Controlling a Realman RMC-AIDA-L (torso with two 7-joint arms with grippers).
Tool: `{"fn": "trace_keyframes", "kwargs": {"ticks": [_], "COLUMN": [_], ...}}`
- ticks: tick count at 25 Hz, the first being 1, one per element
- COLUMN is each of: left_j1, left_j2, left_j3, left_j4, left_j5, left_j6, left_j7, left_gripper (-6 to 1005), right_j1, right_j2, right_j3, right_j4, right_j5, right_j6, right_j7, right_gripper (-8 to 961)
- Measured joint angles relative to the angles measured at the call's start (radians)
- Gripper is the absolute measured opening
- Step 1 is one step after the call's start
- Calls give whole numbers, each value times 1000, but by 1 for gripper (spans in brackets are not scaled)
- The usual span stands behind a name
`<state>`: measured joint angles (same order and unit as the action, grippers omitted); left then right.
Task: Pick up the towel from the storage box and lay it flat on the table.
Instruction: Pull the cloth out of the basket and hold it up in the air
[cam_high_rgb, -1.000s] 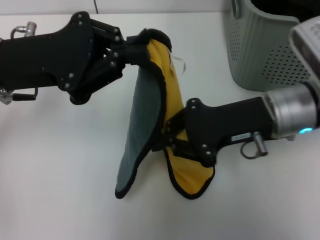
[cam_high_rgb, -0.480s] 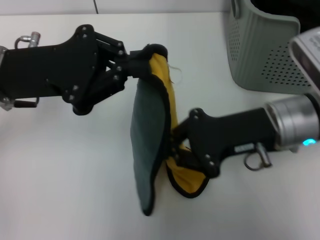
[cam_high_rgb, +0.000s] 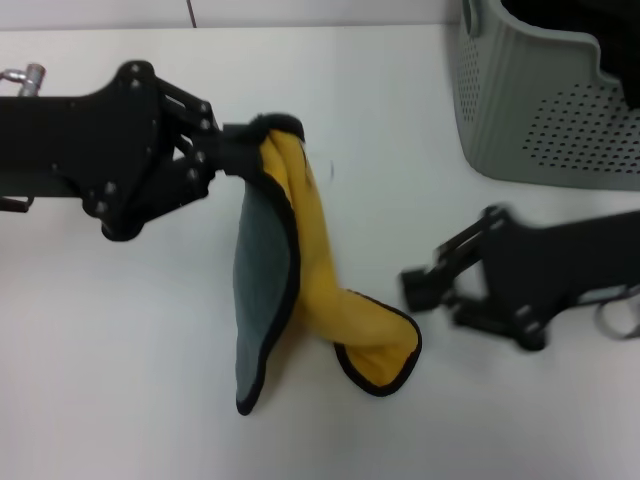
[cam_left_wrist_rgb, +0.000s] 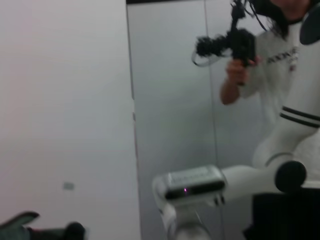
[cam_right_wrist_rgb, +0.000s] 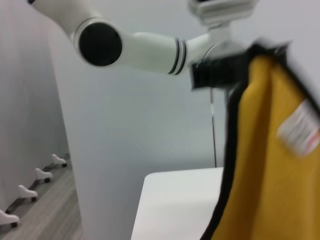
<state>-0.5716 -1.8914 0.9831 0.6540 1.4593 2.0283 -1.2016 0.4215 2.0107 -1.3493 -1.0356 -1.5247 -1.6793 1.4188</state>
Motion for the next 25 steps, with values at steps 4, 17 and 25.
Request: {"fn": "trace_keyframes", "kwargs": {"ticks": [4,17,25], "left_j1": [-8,-53,-69], "left_j2": [-8,-46,-67], "left_j3": [0,48,59], "left_j4": [1,49,51], "left_j5": [23,9,4], "left_j6": [1,7,5], "left_j7": [-2,-4,-4], "left_gripper": [25,26,26], "right_j1": [1,385,483], "right_j2": [-10,-82,-29], "right_j3": [162,254,245], "right_j4": [-72,96,71], "right_j5": [-70,-480,-648], "right_j6": [-88,-34,0], "right_j7": [20,0,-101], "right_gripper": [47,461,613]}}
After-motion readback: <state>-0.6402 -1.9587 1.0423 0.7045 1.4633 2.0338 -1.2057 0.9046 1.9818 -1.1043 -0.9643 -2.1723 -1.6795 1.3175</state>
